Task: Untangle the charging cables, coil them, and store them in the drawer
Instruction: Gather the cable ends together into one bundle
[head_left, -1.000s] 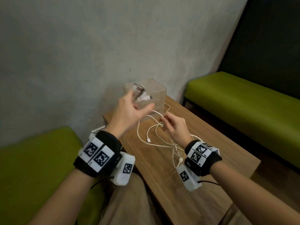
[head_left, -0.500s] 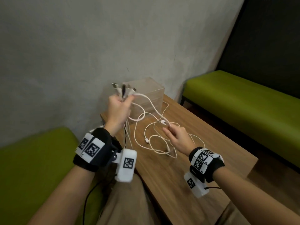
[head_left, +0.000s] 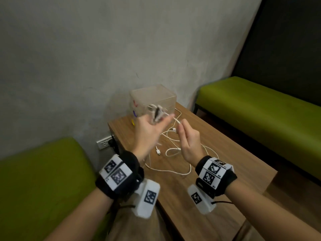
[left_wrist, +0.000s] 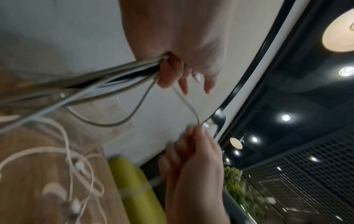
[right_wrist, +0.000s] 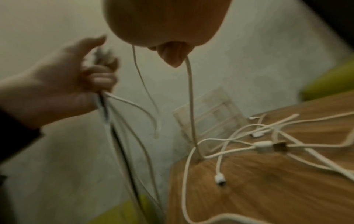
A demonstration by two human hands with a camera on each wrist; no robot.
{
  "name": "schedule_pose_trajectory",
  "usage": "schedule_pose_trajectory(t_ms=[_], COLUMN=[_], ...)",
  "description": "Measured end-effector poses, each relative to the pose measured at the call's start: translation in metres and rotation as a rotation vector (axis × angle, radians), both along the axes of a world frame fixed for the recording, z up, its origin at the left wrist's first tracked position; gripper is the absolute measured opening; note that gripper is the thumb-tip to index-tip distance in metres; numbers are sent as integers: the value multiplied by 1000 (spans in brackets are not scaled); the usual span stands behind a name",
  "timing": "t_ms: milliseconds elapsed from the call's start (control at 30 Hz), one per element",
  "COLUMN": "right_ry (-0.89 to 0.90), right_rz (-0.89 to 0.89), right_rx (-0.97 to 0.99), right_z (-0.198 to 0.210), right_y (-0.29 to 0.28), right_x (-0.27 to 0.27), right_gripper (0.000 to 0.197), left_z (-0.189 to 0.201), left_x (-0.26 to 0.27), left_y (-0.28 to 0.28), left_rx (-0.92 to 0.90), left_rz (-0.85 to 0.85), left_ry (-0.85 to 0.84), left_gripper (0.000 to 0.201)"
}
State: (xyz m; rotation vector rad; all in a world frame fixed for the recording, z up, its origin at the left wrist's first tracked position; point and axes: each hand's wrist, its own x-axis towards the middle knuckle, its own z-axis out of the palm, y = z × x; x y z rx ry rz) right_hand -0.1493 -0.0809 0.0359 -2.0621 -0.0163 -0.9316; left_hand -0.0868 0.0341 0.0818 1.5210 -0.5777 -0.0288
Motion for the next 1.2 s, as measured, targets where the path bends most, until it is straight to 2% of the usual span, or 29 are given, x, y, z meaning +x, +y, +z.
schedule_pose_trajectory(t_ms=[67,167,233,333,500,567,633,767,900,1100,1133,1200], right_ry=[24,39,57,155,298,313,331,416,521,349,330,352], right_rz=[56,100,126,122,50,25,18,67,131,90,96,173], right_rx=[-61,-84,-127,-153,-300,-355,-330,-271,-381,-734,-751,-659], right_z=[-1,-1,-5,-25,-54,-52,-50,-51,-51,-40,-37,-35], right_y=[12,13,10,-1,-25,-29,-33,-34,-18,38,51,77], right_x=[4,9,9,3,-9,-10,-9,-7,-1,24,29,44], right_gripper=[20,24,28,32,31,30,31,32,24,13,13,17], left_z=[-9,-14,-8,8,36,42,45,46,43,42,41,41], left_x=[-12,-13,-7,13,43,47,52,54,46,40,40,41], left_y=[-8,-9,-5,5,28,36,43,42,41,83,93,115], left_rx=[19,-42,-133,-260,-410,-412,-436,-430,-380,-271,-265,-266], left_rz=[-64,0,70,195,346,398,438,368,352,450,468,507], left_ry=[6,-46,-51,-32,-155,-208,-209,-146,-167,-312,-321,-316], left_gripper=[20,20,13,22,25,22,23,26,25,21,22,23])
